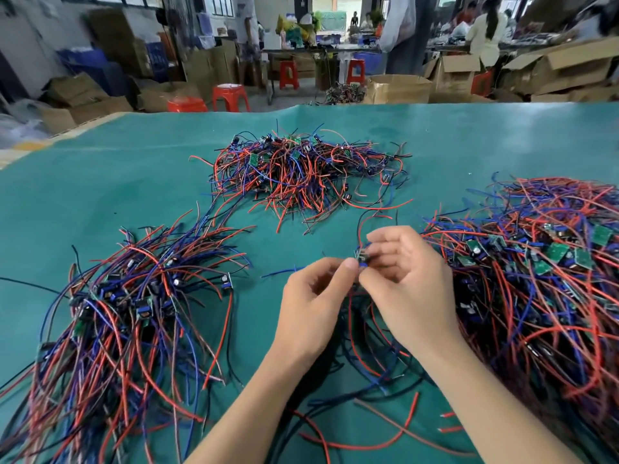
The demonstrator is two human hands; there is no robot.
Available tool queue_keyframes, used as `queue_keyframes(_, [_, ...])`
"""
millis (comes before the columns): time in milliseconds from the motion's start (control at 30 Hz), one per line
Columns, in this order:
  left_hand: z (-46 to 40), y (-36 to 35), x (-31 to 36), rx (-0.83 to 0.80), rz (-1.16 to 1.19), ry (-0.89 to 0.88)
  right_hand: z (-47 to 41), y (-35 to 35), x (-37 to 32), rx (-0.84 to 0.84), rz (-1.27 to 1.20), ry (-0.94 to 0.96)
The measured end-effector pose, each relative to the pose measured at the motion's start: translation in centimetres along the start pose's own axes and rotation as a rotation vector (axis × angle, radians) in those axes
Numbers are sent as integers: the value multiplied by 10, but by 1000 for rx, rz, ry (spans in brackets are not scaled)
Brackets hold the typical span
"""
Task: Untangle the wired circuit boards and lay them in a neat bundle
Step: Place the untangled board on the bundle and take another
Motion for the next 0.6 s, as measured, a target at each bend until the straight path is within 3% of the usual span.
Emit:
queue_keyframes(100, [-2,2,-4,21,-5,1,1,-5,3,-46,-6,2])
queue_keyframes(300, [-4,7,-8,65,3,48,-1,-3,16,-21,-53,-178])
queue_keyframes(467, [-2,3,-2,-7,1,9,2,-12,19,-143,-442,-483])
queue_keyframes(600, [-1,2,1,-24,-3,8,3,-11,19,-178,-560,-558])
Point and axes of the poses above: each hand's wrist, its own z-axis away from the middle knuckle, its own y-axis out of the back of the hand, x = y × z, the point moved 5 cm from there along -z, towards the middle knuckle
